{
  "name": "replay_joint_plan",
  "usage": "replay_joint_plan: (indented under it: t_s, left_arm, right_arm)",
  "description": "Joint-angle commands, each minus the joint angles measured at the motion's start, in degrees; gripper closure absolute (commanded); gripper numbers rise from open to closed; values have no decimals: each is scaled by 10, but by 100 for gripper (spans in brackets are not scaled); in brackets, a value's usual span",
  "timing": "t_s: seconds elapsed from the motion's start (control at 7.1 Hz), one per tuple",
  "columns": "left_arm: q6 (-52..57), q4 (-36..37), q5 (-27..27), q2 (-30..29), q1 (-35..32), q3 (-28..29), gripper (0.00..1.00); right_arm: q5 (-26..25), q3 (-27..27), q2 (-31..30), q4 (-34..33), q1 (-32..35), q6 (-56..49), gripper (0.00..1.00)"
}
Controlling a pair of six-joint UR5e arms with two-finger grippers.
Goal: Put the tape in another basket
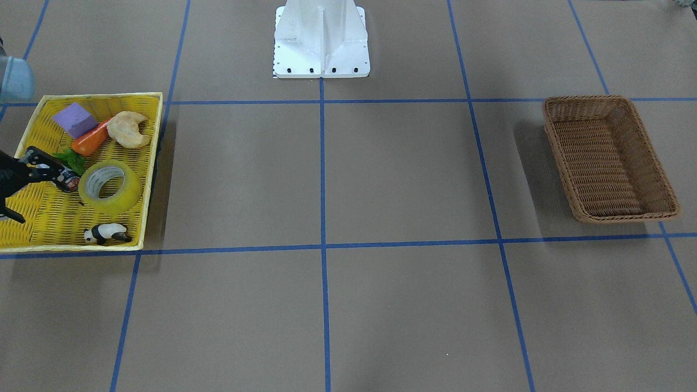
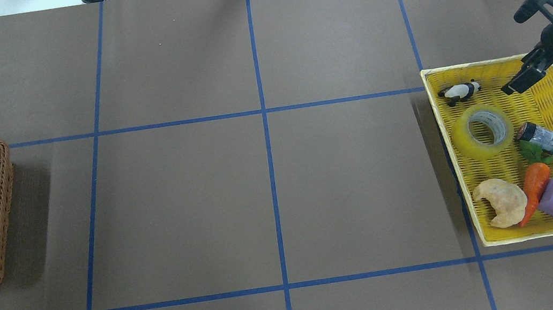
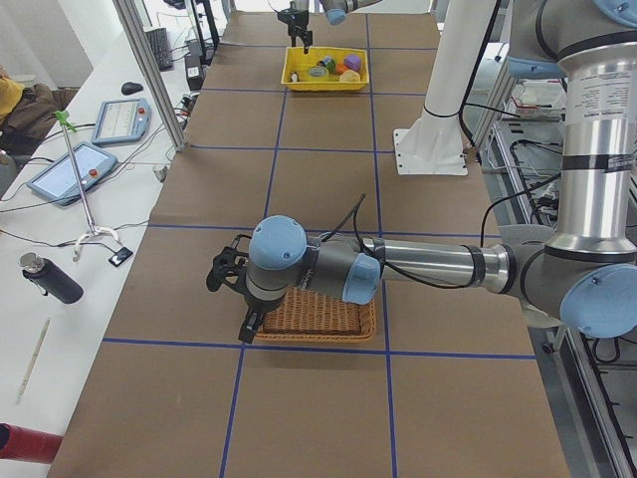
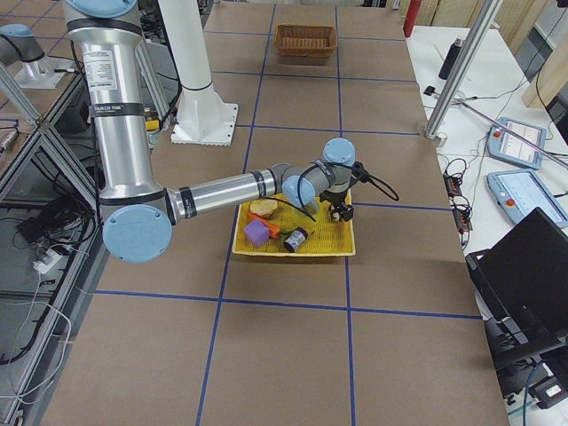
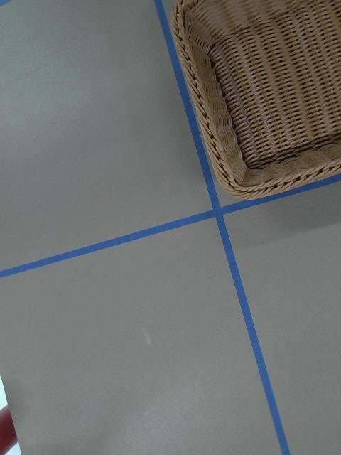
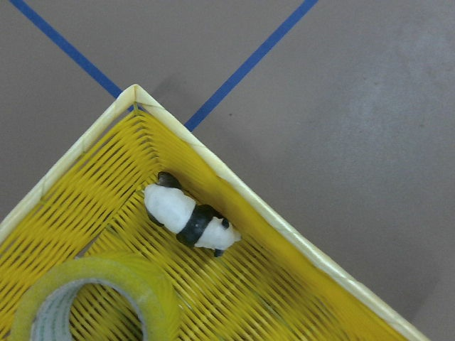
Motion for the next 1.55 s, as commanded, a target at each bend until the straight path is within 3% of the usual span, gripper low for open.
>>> replay_joint_plan:
  t_s: [0.0, 0.28, 0.42, 0.7, 1.13, 1.27, 1.41]
  left_arm:
    - [0, 0, 0, -1, 0, 0, 1]
    - [0, 0, 0, -1, 0, 0, 1]
    - [0, 0, 0, -1, 0, 0, 1]
    - [0, 0, 0, 1, 0, 0, 1]
    - [0, -4, -1, 5, -1, 0, 1]
    - [1, -4, -1, 6, -1, -1, 1]
    - [1, -4, -1, 7, -1, 0, 1]
  right_arm:
    - [-19, -1, -5, -1, -36, 50, 1]
    - [-32, -3, -11, -1, -63, 76, 8]
    - [-50, -5, -14, -5, -71, 77, 19]
    - [-50, -7, -26, -8, -74, 78, 53]
    - [-50, -5, -23, -9, -82, 78, 92]
    - [-52, -3, -22, -7, -82, 78, 100]
    - [-50, 4, -20, -4, -80, 77, 100]
